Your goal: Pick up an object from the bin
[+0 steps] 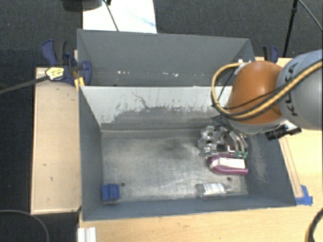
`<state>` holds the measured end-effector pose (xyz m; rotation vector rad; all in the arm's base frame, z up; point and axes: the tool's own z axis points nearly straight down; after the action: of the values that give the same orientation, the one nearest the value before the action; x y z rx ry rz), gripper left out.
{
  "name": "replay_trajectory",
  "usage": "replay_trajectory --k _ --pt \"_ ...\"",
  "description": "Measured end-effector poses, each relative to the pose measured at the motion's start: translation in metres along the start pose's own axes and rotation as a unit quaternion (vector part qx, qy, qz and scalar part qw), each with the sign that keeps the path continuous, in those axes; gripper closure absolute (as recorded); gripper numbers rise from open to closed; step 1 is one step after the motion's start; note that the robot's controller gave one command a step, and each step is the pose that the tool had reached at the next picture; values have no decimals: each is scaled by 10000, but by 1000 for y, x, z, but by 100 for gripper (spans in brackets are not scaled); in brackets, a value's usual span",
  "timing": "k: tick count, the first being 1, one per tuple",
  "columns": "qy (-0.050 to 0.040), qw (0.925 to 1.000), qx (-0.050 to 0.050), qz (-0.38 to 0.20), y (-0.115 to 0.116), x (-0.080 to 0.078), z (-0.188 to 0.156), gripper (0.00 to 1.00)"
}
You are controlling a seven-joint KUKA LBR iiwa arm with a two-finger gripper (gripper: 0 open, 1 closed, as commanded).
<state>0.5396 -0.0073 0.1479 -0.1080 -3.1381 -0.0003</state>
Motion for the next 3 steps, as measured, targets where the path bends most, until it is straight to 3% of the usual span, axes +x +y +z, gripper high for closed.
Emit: replay_trajectory --k 1,2,3 --pt "-9 10000 -3 4 0 0 -1 0" --pt "-31 9931 3 1171 -38 -44 24 0" --pt "-47 9987 0 498 -47 -49 -9 0"
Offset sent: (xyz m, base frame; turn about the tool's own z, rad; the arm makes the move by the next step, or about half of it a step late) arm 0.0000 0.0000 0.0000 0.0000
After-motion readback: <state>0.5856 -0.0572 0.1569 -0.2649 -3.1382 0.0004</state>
